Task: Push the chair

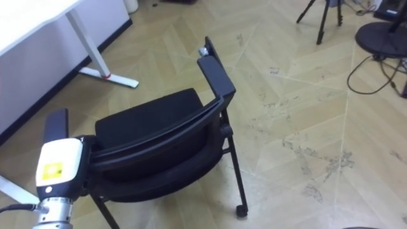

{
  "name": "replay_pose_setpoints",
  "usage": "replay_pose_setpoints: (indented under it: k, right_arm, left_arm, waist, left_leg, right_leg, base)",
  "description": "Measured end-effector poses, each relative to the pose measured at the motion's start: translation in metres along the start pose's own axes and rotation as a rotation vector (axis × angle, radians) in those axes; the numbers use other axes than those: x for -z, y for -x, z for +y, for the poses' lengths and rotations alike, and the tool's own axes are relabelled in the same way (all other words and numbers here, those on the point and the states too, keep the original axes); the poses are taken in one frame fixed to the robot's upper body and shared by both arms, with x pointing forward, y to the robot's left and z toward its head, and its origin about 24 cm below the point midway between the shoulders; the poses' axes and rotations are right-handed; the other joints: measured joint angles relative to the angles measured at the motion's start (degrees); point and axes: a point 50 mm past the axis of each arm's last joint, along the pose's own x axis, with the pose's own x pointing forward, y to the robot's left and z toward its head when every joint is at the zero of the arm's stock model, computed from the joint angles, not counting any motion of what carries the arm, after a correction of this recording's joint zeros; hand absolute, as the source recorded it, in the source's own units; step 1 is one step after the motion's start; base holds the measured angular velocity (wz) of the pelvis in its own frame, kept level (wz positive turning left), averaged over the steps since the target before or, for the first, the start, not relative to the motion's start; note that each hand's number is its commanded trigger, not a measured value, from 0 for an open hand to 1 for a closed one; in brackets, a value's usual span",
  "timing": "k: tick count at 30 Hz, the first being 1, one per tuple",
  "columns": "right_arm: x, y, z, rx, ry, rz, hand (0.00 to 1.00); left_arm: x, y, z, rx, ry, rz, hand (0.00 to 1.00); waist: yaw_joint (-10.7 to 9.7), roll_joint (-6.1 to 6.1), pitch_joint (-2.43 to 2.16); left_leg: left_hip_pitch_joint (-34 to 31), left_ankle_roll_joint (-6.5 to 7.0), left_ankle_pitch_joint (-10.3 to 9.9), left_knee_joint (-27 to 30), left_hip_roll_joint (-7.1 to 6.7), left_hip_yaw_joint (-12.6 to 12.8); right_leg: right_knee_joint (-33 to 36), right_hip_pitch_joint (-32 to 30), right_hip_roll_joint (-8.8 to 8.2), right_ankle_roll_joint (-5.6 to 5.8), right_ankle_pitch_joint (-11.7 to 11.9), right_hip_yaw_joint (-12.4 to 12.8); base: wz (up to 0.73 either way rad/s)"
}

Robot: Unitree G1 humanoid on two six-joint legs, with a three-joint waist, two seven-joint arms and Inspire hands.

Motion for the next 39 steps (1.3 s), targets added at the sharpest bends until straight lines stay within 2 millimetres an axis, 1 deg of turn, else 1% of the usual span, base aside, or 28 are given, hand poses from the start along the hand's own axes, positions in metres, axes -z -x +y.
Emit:
replay_pose_setpoints:
  k: [2,4,5,6,9,10,11,12,14,18,19,20,23,24,25,26,28,29,30,31,32,33,34,35,36,37,38,39]
  right_arm:
    - [0.006,0.002,-0.005,0.010,-0.006,0.017,0.00]
    - [0.012,0.004,-0.014,0.027,-0.055,0.024,0.00]
    - [0.013,0.005,-0.016,0.032,-0.064,0.025,0.00]
    - [0.014,0.005,-0.018,0.040,-0.075,0.025,0.00]
    - [0.015,0.007,-0.025,0.064,-0.108,0.009,0.00]
    - [0.012,0.008,-0.029,0.084,-0.139,-0.016,0.00]
    - [0.010,0.008,-0.031,0.099,-0.151,-0.029,0.00]
    - [0.006,0.009,-0.035,0.130,-0.155,-0.061,0.00]
    - [-0.014,0.011,-0.040,0.203,-0.171,-0.167,0.00]
    - [-0.044,0.019,-0.051,0.330,-0.236,-0.321,0.00]
    - [-0.055,0.022,-0.055,0.378,-0.280,-0.372,0.00]
    - [-0.060,0.024,-0.057,0.403,-0.301,-0.394,0.00]
    - [-0.099,0.038,-0.063,0.525,-0.428,-0.549,0.00]
    - [-0.104,0.041,-0.065,0.542,-0.455,-0.577,0.00]
    - [-0.116,0.049,-0.070,0.573,-0.528,-0.633,0.00]
    - [-0.123,0.053,-0.072,0.590,-0.566,-0.659,0.00]
    - [-0.153,0.077,-0.082,0.653,-0.695,-0.800,0.00]
    - [-0.161,0.084,-0.083,0.664,-0.710,-0.841,0.00]
    - [-0.178,0.099,-0.084,0.675,-0.745,-0.922,0.00]
    - [-0.193,0.113,-0.085,0.701,-0.764,-1.003,0.00]
    - [-0.200,0.121,-0.085,0.718,-0.764,-1.045,0.00]
    - [-0.214,0.138,-0.084,0.757,-0.740,-1.140,0.00]
    - [-0.227,0.158,-0.082,0.805,-0.690,-1.248,0.00]
    - [-0.233,0.169,-0.080,0.833,-0.656,-1.312,0.00]
    - [-0.244,0.194,-0.072,0.874,-0.601,-1.452,0.00]
    - [-0.253,0.218,-0.062,0.895,-0.572,-1.595,0.00]
    - [-0.256,0.227,-0.057,0.902,-0.560,-1.654,0.00]
    - [-0.261,0.243,-0.048,0.907,-0.523,-1.756,0.00]
  left_arm:
    - [0.002,0.000,0.001,0.001,-0.004,0.000,1.00]
    - [0.006,0.000,0.002,0.000,-0.006,0.007,1.00]
    - [0.008,0.000,0.003,-0.001,-0.007,0.009,1.00]
    - [0.011,0.000,0.003,-0.003,-0.013,0.016,1.00]
    - [0.021,0.001,0.006,-0.008,-0.017,0.036,1.00]
    - [0.024,0.001,0.007,-0.013,-0.019,0.046,1.00]
    - [0.024,0.001,0.008,-0.015,-0.019,0.049,1.00]
    - [0.026,0.001,0.009,-0.025,-0.019,0.053,1.00]
    - [0.032,0.001,0.012,-0.052,-0.012,0.058,1.00]
    - [0.043,0.003,0.016,-0.059,-0.021,0.061,1.00]
    - [0.046,0.004,0.016,-0.060,-0.023,0.061,1.00]
    - [0.047,0.004,0.017,-0.061,-0.023,0.063,1.00]
    - [0.054,0.006,0.019,-0.072,-0.029,0.080,1.00]
    - [0.054,0.006,0.019,-0.073,-0.028,0.082,1.00]
    - [0.055,0.005,0.021,-0.080,-0.028,0.081,1.00]
    - [0.055,0.004,0.022,-0.083,-0.030,0.080,1.00]
    - [0.057,0.003,0.025,-0.093,-0.035,0.075,1.00]
    - [0.057,0.002,0.026,-0.098,-0.038,0.075,1.00]
    - [0.059,0.001,0.028,-0.109,-0.042,0.078,1.00]
    - [0.060,0.000,0.030,-0.120,-0.046,0.079,1.00]
    - [0.060,-0.001,0.031,-0.122,-0.049,0.077,1.00]
    - [0.060,-0.002,0.034,-0.128,-0.055,0.074,1.00]
    - [0.060,-0.004,0.036,-0.132,-0.065,0.068,1.00]
    - [0.060,-0.005,0.037,-0.131,-0.067,0.068,1.00]
    - [0.060,-0.006,0.038,-0.124,-0.069,0.067,1.00]
    - [0.058,-0.008,0.038,-0.121,-0.070,0.065,1.00]
    - [0.057,-0.010,0.039,-0.119,-0.071,0.060,1.00]
    - [0.054,-0.012,0.041,-0.118,-0.078,0.046,1.00]
  waist:
    - [-0.14,0.01,0.00]
    - [-1.06,0.00,0.00]
    - [-1.13,0.00,0.00]
    - [-1.15,-0.02,0.00]
    - [-2.11,-0.29,-0.02]
    - [-2.84,-0.29,-0.02]
    - [-2.96,-0.28,-0.02]
    - [-3.01,-0.22,-0.03]
    - [-3.96,-0.19,0.03]
    - [-5.41,-0.51,0.06]
    - [-5.76,-0.49,0.05]
    - [-5.86,-0.48,0.05]
    - [-7.40,-0.56,0.09]
    - [-7.52,-0.57,0.08]
    - [-7.76,-0.70,0.02]
    - [-7.87,-0.77,0.07]
    - [-8.09,-0.99,0.07]
    - [-8.19,-1.09,0.08]
    - [-8.34,-1.43,0.03]
    - [-8.64,-1.93,0.11]
    - [-8.68,-2.12,0.09]
    - [-8.61,-2.55,0.12]
    - [-8.48,-2.91,0.20]
    - [-8.40,-2.83,0.11]
    - [-8.15,-3.01,0.20]
    - [-7.73,-2.88,0.10]
    - [-7.49,-2.86,0.08]
    - [-6.80,-3.13,0.12]
  left_leg:
    - [-0.02,0.00,0.00,0.01,0.12,0.54]
    - [-0.09,0.00,0.00,0.00,0.13,0.77]
    - [-0.10,0.01,0.00,0.00,0.15,0.93]
    - [-0.09,0.01,0.00,0.00,0.35,1.61]
    - [-0.15,0.13,-0.08,0.01,0.53,2.40]
    - [-0.45,0.23,-0.14,0.17,0.53,2.50]
    - [-0.59,0.24,-0.15,0.20,0.54,2.68]
    - [-1.12,0.27,-0.17,0.31,0.61,3.10]
    - [-2.30,0.38,-0.09,0.45,0.58,3.57]
    - [-2.31,0.47,-0.14,0.42,0.55,3.81]
    - [-2.32,0.51,-0.17,0.38,0.53,3.96]
    - [-2.34,0.52,-0.17,0.35,0.52,4.09]
    - [-2.77,0.53,-0.17,0.44,0.48,4.12]
    - [-3.01,0.54,-0.18,0.56,0.48,4.02]
    - [-3.55,0.55,-0.18,0.83,0.49,3.81]
    - [-3.73,0.55,-0.18,0.94,0.49,3.73]
    - [-4.64,0.61,-0.21,1.51,0.49,3.72]
    - [-4.92,0.61,-0.21,1.67,0.51,3.72]
    - [-5.64,0.63,-0.19,2.02,0.57,3.71]
    - [-5.90,0.78,-0.10,2.10,0.57,3.71]
    - [-6.04,0.79,-0.10,2.22,0.57,3.71]
    - [-6.26,0.86,-0.07,2.31,0.56,3.72]
    - [-6.27,0.92,-0.02,2.34,0.55,3.83]
    - [-6.28,0.93,-0.02,2.40,0.56,3.87]
    - [-6.24,0.93,-0.02,2.40,0.56,3.94]
    - [-6.22,0.93,-0.02,2.43,0.56,4.00]
    - [-6.20,0.93,-0.02,2.45,0.56,4.00]
    - [-6.19,0.93,-0.02,2.42,0.57,4.00]
  right_leg:
    - [0.08,-0.34,0.14,0.00,0.00,0.83]
    - [0.30,-0.62,0.17,0.00,0.01,1.62]
    - [0.43,-0.83,0.20,-0.02,0.02,2.12]
    - [0.93,-1.38,0.32,-0.04,0.04,2.83]
    - [1.28,-2.16,0.50,-0.05,0.15,3.81]
    - [1.29,-2.41,0.49,0.01,0.24,3.88]
    - [1.31,-2.65,0.49,0.04,0.30,4.07]
    - [1.39,-3.41,0.53,0.09,0.46,4.54]
    - [2.28,-5.14,0.52,0.17,0.58,5.27]
    - [2.32,-5.31,0.54,0.23,0.56,5.67]
    - [2.56,-5.51,0.56,0.25,0.55,5.94]
    - [3.00,-5.79,0.56,0.28,0.52,6.12]
    - [3.13,-6.22,0.53,0.40,0.35,6.13]
    - [3.11,-6.33,0.53,0.41,0.31,6.05]
    - [3.27,-6.84,0.52,0.40,0.31,5.89]
    - [3.42,-6.99,0.52,0.40,0.31,5.86]
    - [4.21,-8.05,0.50,0.38,0.26,5.94]
    - [4.22,-8.27,0.50,0.38,0.26,5.93]
    - [4.51,-8.93,0.50,0.38,0.26,5.92]
    - [4.78,-9.20,0.48,0.45,0.21,5.90]
    - [4.98,-9.40,0.47,0.46,0.17,5.89]
    - [5.26,-9.79,0.47,0.47,0.16,6.07]
    - [5.33,-9.92,0.47,0.47,0.16,6.20]
    - [5.33,-9.93,0.47,0.46,0.16,6.22]
    - [5.41,-9.98,0.48,0.47,0.16,6.28]
    - [5.38,-9.97,0.48,0.47,0.19,6.38]
    - [5.36,-9.96,0.49,0.47,0.23,6.39]
    - [5.24,-9.91,0.50,0.46,0.31,6.41]
  base:
    - [-0.11]
    - [-0.08]
    - [-0.18]
    - [-0.26]
    - [-0.18]
    - [-0.11]
    - [-0.12]
    - [-0.13]
    - [-0.13]
    - [-0.04]
    - [-0.06]
    - [-0.08]
    - [0.00]
    - [0.06]
    - [0.06]
    - [0.07]
    - [0.00]
    - [0.00]
    - [0.00]
    - [0.00]
    - [0.00]
    - [-0.04]
    - [-0.05]
    - [-0.05]
    - [-0.04]
    - [-0.03]
    - [0.00]
    - [-0.04]
